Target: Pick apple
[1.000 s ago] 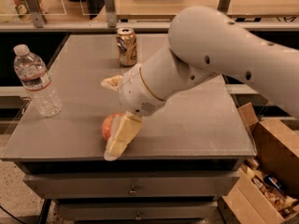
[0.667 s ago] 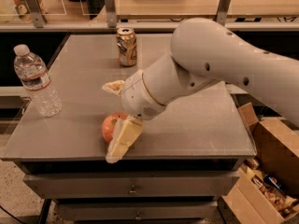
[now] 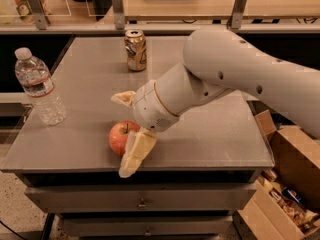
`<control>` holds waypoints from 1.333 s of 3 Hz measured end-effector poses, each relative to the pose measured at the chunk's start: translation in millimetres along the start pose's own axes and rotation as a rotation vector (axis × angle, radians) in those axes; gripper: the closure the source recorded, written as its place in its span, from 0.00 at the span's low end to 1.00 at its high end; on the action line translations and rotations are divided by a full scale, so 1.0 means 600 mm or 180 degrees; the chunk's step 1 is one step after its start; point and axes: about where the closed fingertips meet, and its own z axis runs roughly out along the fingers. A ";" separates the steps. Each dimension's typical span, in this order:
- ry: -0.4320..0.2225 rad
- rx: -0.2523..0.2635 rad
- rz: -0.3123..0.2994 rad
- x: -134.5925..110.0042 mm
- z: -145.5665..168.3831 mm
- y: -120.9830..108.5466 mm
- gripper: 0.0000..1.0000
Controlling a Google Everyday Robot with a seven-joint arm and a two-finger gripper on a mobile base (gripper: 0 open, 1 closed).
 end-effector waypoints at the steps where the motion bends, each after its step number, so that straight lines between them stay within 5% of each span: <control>1: 0.0015 -0.0056 -0.0035 0.006 0.006 0.004 0.16; 4: -0.0082 -0.0050 -0.0076 -0.004 -0.019 0.004 0.86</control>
Offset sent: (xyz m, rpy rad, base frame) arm -0.0025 -0.0025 -0.0162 -0.0235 0.0116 0.0392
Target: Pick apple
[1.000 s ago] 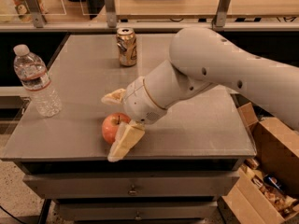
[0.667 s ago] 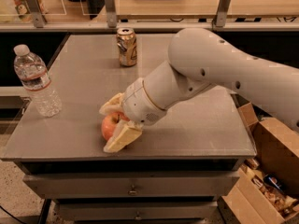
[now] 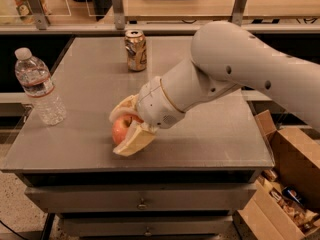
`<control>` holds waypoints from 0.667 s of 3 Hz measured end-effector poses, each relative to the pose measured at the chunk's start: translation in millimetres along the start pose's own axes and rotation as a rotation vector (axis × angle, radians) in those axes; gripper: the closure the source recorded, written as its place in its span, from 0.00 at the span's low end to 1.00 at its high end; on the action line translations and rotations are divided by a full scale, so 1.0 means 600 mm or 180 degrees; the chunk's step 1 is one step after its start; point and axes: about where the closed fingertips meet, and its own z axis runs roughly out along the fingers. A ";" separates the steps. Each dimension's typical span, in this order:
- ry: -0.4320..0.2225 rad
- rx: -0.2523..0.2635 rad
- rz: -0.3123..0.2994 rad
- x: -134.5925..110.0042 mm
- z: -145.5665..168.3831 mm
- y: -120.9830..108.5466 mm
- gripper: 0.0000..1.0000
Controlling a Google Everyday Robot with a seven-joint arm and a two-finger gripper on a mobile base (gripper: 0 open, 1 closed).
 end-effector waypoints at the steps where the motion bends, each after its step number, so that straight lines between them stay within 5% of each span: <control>1: -0.0062 0.0131 -0.0079 -0.019 -0.055 -0.011 1.00; 2: -0.0077 0.0310 -0.0117 -0.034 -0.113 -0.031 1.00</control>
Offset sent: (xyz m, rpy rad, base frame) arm 0.0326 -0.0628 0.0916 0.0768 -0.1158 -0.0951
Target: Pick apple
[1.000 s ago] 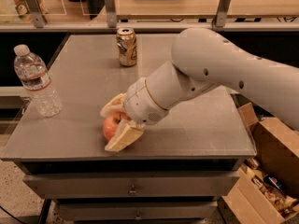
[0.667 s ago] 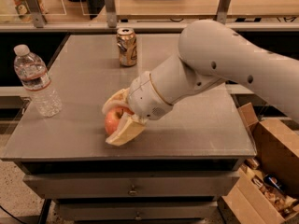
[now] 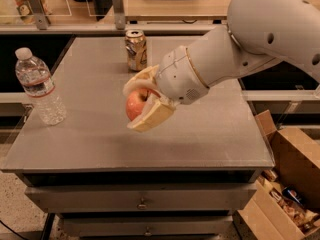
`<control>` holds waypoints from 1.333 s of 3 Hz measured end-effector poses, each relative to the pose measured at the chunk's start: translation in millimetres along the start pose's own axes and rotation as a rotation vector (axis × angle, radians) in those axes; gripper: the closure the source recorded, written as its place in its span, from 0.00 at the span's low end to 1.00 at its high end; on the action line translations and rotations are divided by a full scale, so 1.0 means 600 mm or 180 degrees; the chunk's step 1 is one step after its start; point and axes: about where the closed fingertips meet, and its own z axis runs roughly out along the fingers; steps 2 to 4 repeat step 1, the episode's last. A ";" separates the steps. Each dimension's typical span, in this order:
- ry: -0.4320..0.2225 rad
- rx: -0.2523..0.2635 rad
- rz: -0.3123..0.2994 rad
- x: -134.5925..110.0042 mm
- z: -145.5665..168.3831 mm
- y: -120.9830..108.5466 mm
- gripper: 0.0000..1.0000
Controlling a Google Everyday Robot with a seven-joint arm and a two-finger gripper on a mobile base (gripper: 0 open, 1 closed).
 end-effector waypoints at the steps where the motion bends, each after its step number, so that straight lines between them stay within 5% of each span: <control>1: 0.0000 0.0000 0.0000 0.000 0.000 0.000 1.00; 4: 0.0000 0.0000 0.0000 0.000 0.000 0.000 1.00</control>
Offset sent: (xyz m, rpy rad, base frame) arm 0.0000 0.0000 0.0000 0.0000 0.0000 0.0000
